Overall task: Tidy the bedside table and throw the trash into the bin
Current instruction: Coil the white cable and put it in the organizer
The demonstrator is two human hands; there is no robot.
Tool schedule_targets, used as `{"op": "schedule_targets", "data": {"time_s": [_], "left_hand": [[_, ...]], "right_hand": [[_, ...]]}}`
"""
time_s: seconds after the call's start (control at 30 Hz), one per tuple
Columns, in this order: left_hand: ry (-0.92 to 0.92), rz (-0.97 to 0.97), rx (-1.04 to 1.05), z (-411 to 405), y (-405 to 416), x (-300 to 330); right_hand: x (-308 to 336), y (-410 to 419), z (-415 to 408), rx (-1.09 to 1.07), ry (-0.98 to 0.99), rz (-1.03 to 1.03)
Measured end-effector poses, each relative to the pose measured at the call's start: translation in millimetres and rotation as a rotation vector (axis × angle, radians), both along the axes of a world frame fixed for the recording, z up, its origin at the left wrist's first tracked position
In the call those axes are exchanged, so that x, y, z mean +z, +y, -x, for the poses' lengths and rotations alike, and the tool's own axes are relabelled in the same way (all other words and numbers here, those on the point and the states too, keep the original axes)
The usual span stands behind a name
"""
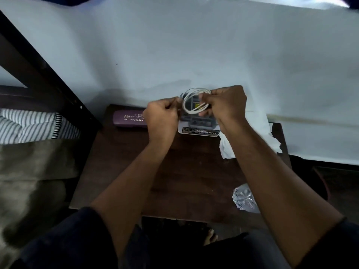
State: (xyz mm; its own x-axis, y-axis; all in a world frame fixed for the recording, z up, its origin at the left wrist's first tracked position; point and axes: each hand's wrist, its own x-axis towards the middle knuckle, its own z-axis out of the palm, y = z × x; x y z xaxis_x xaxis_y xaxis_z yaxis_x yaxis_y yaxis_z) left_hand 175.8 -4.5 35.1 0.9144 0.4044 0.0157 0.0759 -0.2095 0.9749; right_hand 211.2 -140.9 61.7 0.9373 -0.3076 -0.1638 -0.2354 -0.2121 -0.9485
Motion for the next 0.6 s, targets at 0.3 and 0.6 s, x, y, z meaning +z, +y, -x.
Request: {"op": "schedule_targets", "data": {"time_s": [0.3, 0.6], "left_hand": [[0.005, -0.212, -0.040, -25, -4, -13], [0.121, -0.203, -0.124, -28, 3, -5]], "right_hand": [[-15, 7, -10, -0.052, -0.010, -0.006], [-10, 33, -8, -0.026, 0.018, 0.058]]}}
